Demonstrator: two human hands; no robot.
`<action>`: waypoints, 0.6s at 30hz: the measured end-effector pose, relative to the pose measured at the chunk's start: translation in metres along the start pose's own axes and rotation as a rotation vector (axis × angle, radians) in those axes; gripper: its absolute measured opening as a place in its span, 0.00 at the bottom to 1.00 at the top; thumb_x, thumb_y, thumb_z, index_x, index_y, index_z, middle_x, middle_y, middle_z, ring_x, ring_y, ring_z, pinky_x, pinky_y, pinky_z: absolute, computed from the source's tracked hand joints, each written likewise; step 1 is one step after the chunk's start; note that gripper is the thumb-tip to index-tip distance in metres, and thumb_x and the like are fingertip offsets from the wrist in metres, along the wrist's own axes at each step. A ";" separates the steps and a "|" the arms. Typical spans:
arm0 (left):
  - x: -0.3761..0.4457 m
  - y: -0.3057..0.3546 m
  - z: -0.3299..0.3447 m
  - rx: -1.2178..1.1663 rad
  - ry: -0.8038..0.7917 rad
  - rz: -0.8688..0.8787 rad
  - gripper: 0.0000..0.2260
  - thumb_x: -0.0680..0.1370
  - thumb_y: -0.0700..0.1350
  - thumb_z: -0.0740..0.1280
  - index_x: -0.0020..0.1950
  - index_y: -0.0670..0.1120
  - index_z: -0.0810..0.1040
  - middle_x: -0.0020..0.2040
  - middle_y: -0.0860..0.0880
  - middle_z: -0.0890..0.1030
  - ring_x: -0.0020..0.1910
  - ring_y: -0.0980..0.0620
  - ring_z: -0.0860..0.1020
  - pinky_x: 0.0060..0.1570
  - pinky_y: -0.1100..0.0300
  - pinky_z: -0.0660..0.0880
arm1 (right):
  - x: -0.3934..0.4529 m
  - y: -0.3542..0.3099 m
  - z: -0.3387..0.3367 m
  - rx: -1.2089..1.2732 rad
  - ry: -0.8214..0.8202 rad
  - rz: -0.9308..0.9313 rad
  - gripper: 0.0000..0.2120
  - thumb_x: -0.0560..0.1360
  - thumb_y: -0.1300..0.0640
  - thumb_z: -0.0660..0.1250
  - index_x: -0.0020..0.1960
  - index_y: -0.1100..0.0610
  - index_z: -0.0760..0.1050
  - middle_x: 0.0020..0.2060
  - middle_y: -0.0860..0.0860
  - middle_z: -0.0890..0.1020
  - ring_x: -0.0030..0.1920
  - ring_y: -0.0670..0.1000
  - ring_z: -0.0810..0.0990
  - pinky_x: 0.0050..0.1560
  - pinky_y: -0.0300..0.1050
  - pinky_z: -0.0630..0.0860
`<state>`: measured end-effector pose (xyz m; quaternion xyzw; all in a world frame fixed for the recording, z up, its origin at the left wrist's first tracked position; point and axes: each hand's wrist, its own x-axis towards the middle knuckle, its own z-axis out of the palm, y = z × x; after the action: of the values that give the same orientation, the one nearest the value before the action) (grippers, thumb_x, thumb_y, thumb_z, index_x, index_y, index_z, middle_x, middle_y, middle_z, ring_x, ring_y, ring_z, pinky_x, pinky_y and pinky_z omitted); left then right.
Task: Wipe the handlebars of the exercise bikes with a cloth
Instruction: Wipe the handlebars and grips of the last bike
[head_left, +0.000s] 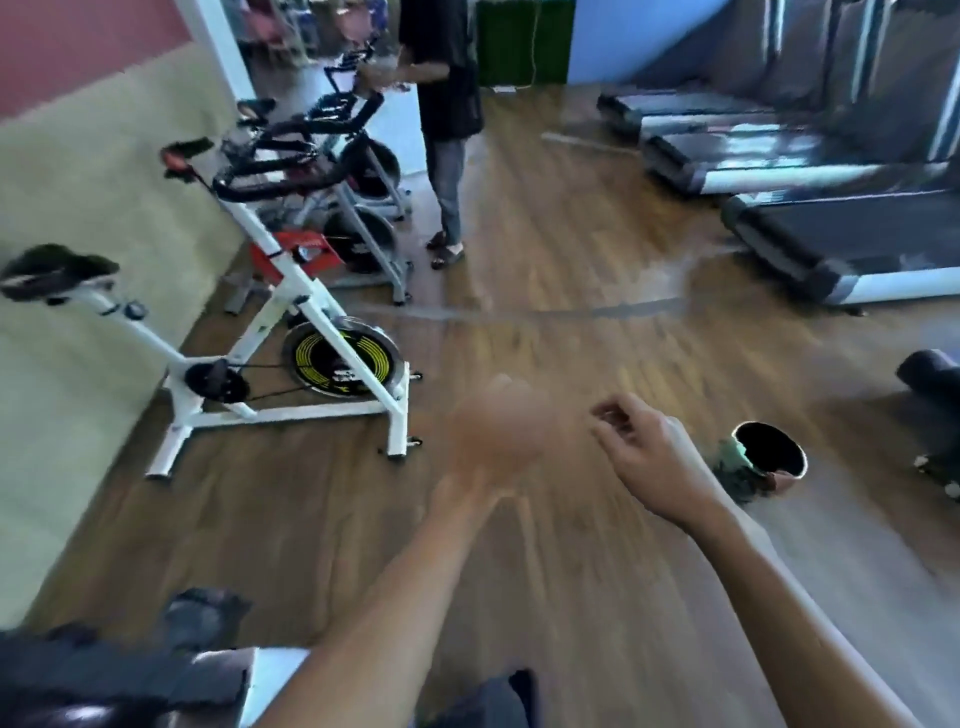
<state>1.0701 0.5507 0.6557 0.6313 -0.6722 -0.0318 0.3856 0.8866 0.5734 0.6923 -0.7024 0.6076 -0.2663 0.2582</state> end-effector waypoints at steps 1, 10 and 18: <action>0.015 -0.010 0.006 0.026 0.017 -0.030 0.16 0.77 0.53 0.60 0.31 0.47 0.73 0.32 0.50 0.74 0.33 0.46 0.74 0.32 0.56 0.68 | 0.027 0.000 0.006 0.011 -0.037 -0.037 0.05 0.80 0.57 0.67 0.55 0.55 0.79 0.43 0.45 0.83 0.46 0.46 0.81 0.44 0.25 0.70; 0.156 -0.105 0.001 0.169 0.221 -0.313 0.16 0.79 0.52 0.61 0.33 0.51 0.66 0.32 0.54 0.70 0.34 0.50 0.69 0.34 0.56 0.62 | 0.245 -0.052 0.070 -0.004 -0.278 -0.360 0.05 0.80 0.58 0.65 0.53 0.58 0.77 0.43 0.52 0.83 0.46 0.53 0.81 0.51 0.48 0.76; 0.232 -0.207 -0.031 0.500 0.318 -0.487 0.15 0.79 0.51 0.61 0.33 0.50 0.69 0.33 0.54 0.71 0.34 0.52 0.68 0.35 0.59 0.59 | 0.404 -0.138 0.162 -0.149 -0.497 -0.799 0.09 0.81 0.53 0.60 0.59 0.52 0.75 0.53 0.48 0.81 0.56 0.55 0.77 0.56 0.57 0.76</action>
<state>1.2798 0.3207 0.6786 0.8440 -0.4212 0.1408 0.3006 1.1450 0.1968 0.6942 -0.9401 0.2271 -0.1244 0.2217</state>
